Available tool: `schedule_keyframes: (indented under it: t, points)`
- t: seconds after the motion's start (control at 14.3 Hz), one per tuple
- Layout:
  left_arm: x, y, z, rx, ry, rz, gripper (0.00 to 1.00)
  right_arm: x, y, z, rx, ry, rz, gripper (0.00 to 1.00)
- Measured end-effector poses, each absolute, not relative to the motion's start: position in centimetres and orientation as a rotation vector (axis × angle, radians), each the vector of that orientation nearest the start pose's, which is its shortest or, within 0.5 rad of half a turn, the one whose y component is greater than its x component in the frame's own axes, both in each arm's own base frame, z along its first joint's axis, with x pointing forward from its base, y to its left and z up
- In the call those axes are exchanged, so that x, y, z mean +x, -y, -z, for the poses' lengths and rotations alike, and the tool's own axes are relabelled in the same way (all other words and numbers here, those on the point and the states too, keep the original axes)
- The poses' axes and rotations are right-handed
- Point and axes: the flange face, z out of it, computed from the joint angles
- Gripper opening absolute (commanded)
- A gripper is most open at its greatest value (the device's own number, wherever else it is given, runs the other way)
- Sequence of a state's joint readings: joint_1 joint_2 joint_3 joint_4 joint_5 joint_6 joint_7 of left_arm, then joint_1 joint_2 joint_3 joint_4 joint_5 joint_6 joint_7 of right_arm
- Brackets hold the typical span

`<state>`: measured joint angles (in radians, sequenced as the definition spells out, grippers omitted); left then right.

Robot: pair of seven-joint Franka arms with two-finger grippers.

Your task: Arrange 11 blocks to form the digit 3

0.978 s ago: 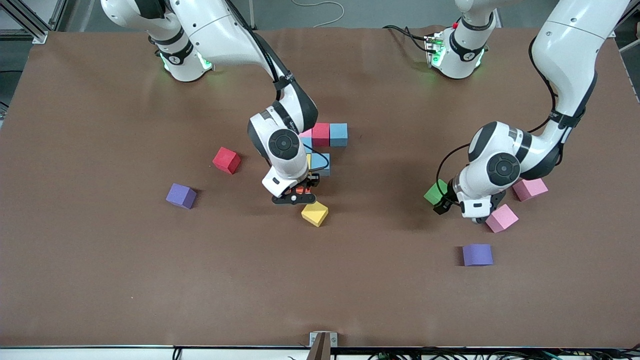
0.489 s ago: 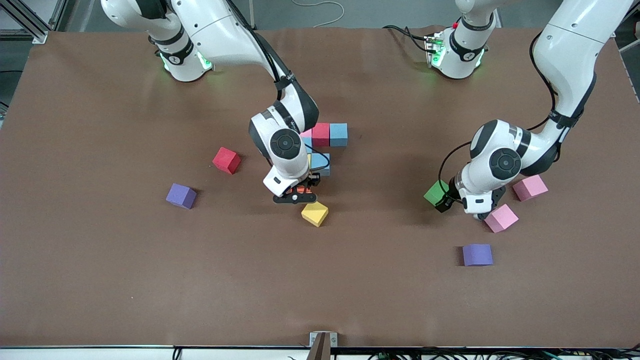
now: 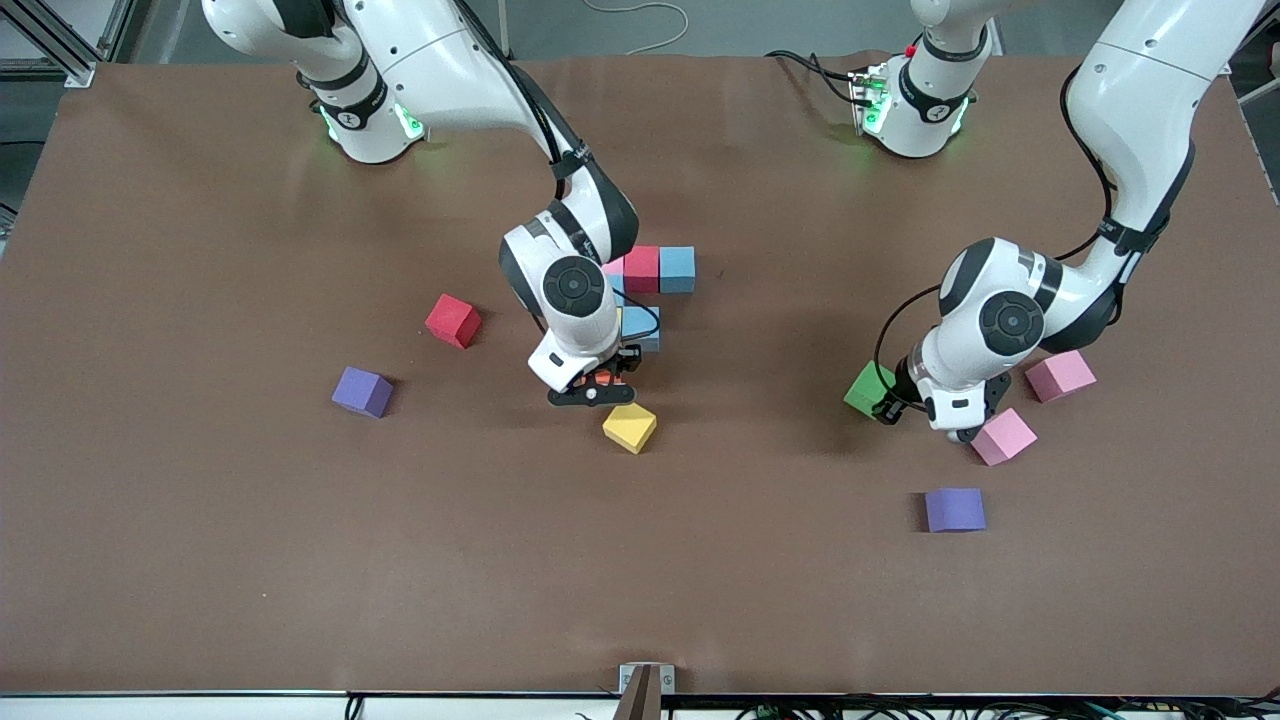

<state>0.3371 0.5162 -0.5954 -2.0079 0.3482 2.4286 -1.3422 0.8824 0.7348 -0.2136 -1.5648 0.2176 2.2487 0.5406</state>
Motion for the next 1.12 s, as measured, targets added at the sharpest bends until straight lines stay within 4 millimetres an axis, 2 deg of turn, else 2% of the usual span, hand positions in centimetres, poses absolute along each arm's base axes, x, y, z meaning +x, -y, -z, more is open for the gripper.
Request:
schedule_keyframes:
  t: [0.14,0.28,0.49,0.56,0.63,0.7,0.77,0.84,1.12]
  points:
    - [60.8,15.1,-26.1,-2.907,1.372,0.015,0.14,53.1,-45.4,-21.5,-3.139,0.065,-0.059,0.04]
    - [62.2,16.1,-27.7,-2.893,1.36,-0.001,0.13,53.1,-45.5,-21.5,-3.139,0.066,-0.059,0.05]
    - [62.6,18.1,-29.6,-2.841,1.419,-0.11,0.13,53.0,-45.5,-21.5,-3.14,0.068,-0.058,0.06]
    - [62.5,19.1,-30.5,-2.826,1.447,-0.14,0.13,53.0,-45.5,-21.5,-3.14,0.068,-0.058,0.09]
    - [62.4,20.3,-31.6,-2.812,1.478,-0.153,0.14,53.0,-45.5,-21.5,-3.141,0.069,-0.058,0.19]
    - [62.1,21.5,-32.5,-2.8,1.513,-0.16,0.15,53.0,-45.5,-21.5,-3.141,0.069,-0.058,0.48]
    - [61.9,22.6,-33.1,-2.785,1.549,-0.165,0.15,53.0,-45.5,-21.5,-3.141,0.07,-0.058,0.97]
    - [61.6,23.6,-33.4,-2.769,1.582,-0.169,0.15,53.0,-45.5,-21.5,-3.141,0.07,-0.057,1.0]
    - [59.9,27.8,-32.8,-2.712,1.653,-0.194,0.16,53.0,-45.4,-20.9,-3.148,0.068,-0.067,1.0]
